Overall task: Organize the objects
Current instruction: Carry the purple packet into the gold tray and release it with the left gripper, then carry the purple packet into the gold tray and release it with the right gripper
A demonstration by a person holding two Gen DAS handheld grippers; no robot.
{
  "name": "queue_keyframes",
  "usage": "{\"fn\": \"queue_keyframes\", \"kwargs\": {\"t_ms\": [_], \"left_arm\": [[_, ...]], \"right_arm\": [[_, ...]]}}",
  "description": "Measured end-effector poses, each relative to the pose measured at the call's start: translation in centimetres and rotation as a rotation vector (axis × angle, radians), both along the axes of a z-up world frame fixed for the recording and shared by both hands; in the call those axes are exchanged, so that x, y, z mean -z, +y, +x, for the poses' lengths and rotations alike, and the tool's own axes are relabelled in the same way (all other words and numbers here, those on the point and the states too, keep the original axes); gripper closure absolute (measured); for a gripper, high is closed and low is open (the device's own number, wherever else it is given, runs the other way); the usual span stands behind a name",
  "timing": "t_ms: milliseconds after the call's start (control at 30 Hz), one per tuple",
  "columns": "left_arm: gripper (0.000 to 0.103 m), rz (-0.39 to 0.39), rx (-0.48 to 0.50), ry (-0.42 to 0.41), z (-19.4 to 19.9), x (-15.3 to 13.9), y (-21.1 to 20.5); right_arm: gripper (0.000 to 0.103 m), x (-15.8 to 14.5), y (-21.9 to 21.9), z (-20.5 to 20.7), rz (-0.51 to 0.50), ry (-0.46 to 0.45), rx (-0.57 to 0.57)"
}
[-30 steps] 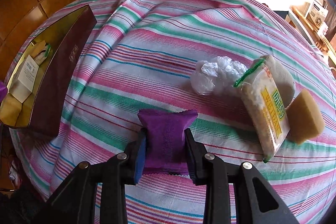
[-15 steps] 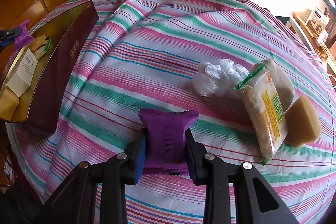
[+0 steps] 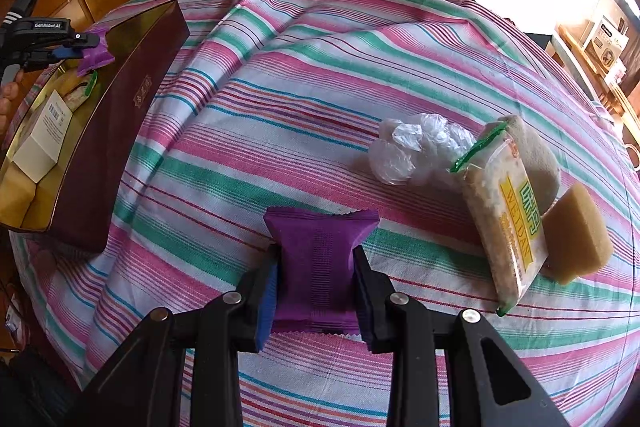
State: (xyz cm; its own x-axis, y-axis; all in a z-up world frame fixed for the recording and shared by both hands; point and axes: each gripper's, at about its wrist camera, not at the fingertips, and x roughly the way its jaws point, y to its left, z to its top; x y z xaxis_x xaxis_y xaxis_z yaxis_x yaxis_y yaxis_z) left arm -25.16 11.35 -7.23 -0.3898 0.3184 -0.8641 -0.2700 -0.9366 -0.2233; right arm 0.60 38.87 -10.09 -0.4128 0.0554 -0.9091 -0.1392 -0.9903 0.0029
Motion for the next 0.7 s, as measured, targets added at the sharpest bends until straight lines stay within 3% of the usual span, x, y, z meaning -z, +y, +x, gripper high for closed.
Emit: {"fn": "queue_keyframes", "kwargs": {"t_ms": [133, 367, 700], "left_arm": [[0.063, -0.017, -0.031, -0.015, -0.8, 0.6, -0.1], [0.059, -0.020, -0.056, 0.049, 0.4, -0.9, -1.9], [0.052, -0.010, -0.042, 0.213, 8.3, -5.2, -4.8]], "right_arm": [[0.070, 0.0, -0.1, 0.0, 0.000, 0.000, 0.001], [0.070, 0.0, -0.1, 0.0, 0.004, 0.001, 0.001], [0.070, 0.1, -0.3, 0.0, 0.020, 0.004, 0.005]]}}
